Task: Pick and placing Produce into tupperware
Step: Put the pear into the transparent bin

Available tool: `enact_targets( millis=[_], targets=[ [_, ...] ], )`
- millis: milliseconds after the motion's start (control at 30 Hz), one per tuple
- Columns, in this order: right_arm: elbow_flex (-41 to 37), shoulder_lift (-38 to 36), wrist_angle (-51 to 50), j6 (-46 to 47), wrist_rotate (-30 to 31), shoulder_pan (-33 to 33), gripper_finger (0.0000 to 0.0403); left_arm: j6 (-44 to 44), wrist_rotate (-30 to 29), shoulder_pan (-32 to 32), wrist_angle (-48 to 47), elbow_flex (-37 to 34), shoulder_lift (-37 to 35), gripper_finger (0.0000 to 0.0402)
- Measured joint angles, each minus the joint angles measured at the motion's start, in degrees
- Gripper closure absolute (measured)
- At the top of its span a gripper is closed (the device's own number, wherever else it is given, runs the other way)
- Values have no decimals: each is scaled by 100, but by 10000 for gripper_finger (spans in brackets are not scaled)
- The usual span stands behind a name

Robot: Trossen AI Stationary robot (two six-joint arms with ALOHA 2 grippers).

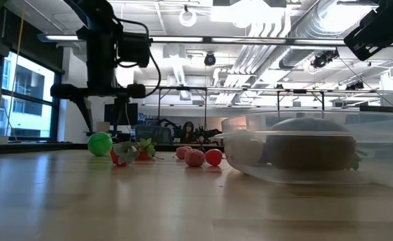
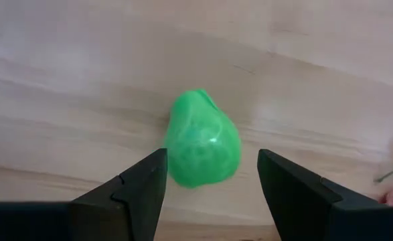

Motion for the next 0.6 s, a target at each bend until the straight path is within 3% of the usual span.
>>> enact_targets(
  millis=[233, 600],
  targets=[
    [0, 0, 0, 0, 0, -2, 352, -266, 6, 0, -145, 1, 102, 169],
    [0, 0, -2, 1, 0, 0, 352, -250, -109, 0, -72, 0, 226, 77]
  ],
)
